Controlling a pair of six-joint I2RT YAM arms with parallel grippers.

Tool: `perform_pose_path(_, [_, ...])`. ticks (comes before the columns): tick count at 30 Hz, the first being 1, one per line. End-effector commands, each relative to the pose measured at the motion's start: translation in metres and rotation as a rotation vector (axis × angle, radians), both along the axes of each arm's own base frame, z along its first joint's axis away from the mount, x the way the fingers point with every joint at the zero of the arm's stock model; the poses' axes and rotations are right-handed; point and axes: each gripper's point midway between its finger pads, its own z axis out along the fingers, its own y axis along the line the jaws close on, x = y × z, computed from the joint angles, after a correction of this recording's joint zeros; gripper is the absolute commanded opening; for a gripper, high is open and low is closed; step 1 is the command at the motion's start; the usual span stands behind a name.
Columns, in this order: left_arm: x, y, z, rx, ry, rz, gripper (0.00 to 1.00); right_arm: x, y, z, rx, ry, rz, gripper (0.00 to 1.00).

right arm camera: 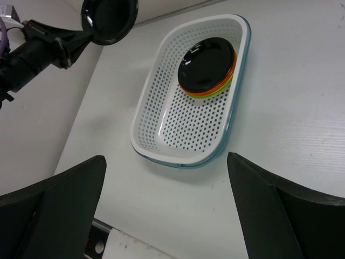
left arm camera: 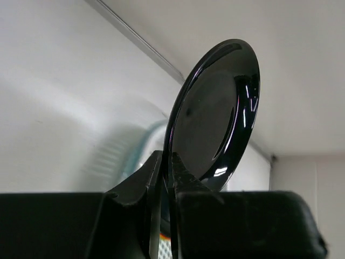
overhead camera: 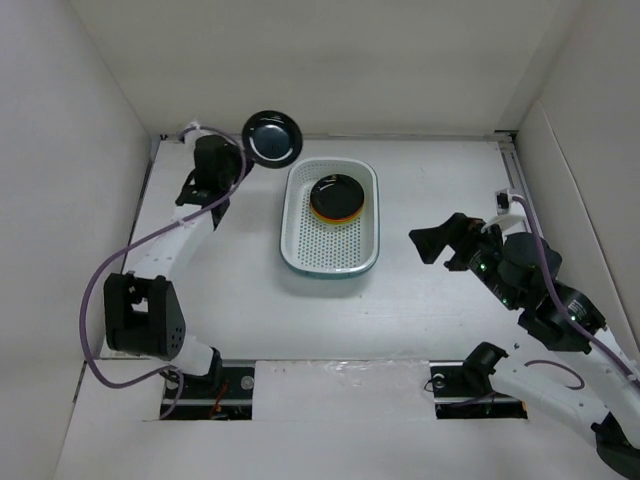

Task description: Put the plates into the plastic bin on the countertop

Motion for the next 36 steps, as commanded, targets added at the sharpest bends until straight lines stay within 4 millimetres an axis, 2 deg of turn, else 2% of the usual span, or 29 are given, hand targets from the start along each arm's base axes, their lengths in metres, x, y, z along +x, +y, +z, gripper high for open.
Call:
perform_pose_path(1, [0.001, -0.064, 0.006, 0.019, -0.030, -0.210, 0.00, 0.000, -0.006, 0.015, 0.041, -0.011, -0.038, 1.00])
perform_pose_path(2, [0.003, -0.079, 0.008, 0.010, -0.045, -0.252, 0.00, 0.000, -0.005, 0.016, 0.049, -0.008, -0.040, 1.00])
perform_pose_path(3, [0.003, -0.104, -0.006, 0.005, -0.028, -0.315, 0.00, -0.001, -0.006, 0.020, 0.071, -0.017, -0.042, 1.00])
perform_pose_path(5, [0.006, -0.130, -0.004, 0.004, -0.050, -0.392, 0.00, -0.002, -0.002, 0.016, 0.075, -0.003, -0.026, 1.00])
perform_pose_path(7, [0.007, -0.151, -0.017, -0.011, -0.044, -0.462, 0.00, -0.004, 0.000, 0.016, 0.085, 0.003, -0.012, 1.00])
perform_pose_path(9, [0.009, -0.160, -0.022, -0.016, -0.036, -0.486, 0.00, -0.006, 0.003, 0.016, 0.096, 0.010, 0.001, 1.00])
perform_pose_path(10, [0.012, -0.162, -0.038, -0.016, -0.003, -0.496, 0.00, -0.007, 0.001, 0.012, 0.090, 0.017, 0.001, 1.00])
perform_pose_path(12, [0.011, -0.175, -0.040, -0.029, -0.008, -0.541, 0.00, -0.007, 0.001, 0.012, 0.098, 0.021, -0.001, 1.00])
perform_pose_path(13, [0.012, -0.175, -0.048, -0.028, 0.008, -0.541, 0.00, -0.009, 0.000, 0.014, 0.104, 0.014, -0.001, 1.00])
perform_pose_path(14, [0.010, -0.181, -0.046, -0.031, -0.001, -0.559, 0.00, -0.010, 0.000, 0.012, 0.098, 0.021, -0.001, 1.00])
perform_pose_path(18, [0.009, -0.188, -0.060, -0.033, 0.021, -0.578, 0.00, -0.008, 0.001, 0.009, 0.091, 0.029, -0.001, 1.00])
perform_pose_path(19, [0.009, -0.188, -0.060, -0.033, 0.021, -0.578, 0.12, -0.008, 0.001, 0.009, 0.091, 0.029, -0.001, 1.00])
perform_pose_path(22, [0.011, -0.189, -0.055, -0.034, 0.010, -0.579, 0.36, -0.008, 0.001, 0.009, 0.091, 0.029, -0.001, 1.00])
perform_pose_path(23, [0.008, -0.193, -0.057, -0.033, 0.020, -0.587, 0.50, -0.008, 0.001, 0.009, 0.091, 0.029, -0.001, 1.00])
perform_pose_path(27, [0.008, -0.191, -0.051, -0.031, 0.007, -0.578, 0.60, -0.007, 0.000, 0.009, 0.090, 0.027, -0.010, 1.00])
perform_pose_path(30, [0.001, -0.186, -0.030, -0.030, -0.023, -0.568, 0.65, -0.008, -0.001, 0.011, 0.090, 0.027, -0.010, 1.00])
perform_pose_path(31, [-0.010, -0.187, -0.017, -0.023, -0.036, -0.580, 0.70, -0.008, -0.001, 0.011, 0.090, 0.027, -0.010, 1.00])
perform_pose_path(34, [-0.012, -0.168, 0.006, 0.036, -0.040, -0.501, 0.88, -0.007, -0.005, 0.014, 0.075, 0.025, -0.028, 1.00])
perform_pose_path(35, [-0.022, -0.157, 0.007, 0.084, 0.005, -0.457, 0.99, -0.004, -0.010, 0.012, 0.057, 0.034, -0.057, 1.00])
perform_pose_path(36, [-0.025, -0.149, 0.011, 0.130, 0.013, -0.441, 0.99, -0.006, -0.014, 0.020, 0.064, 0.023, -0.068, 1.00])
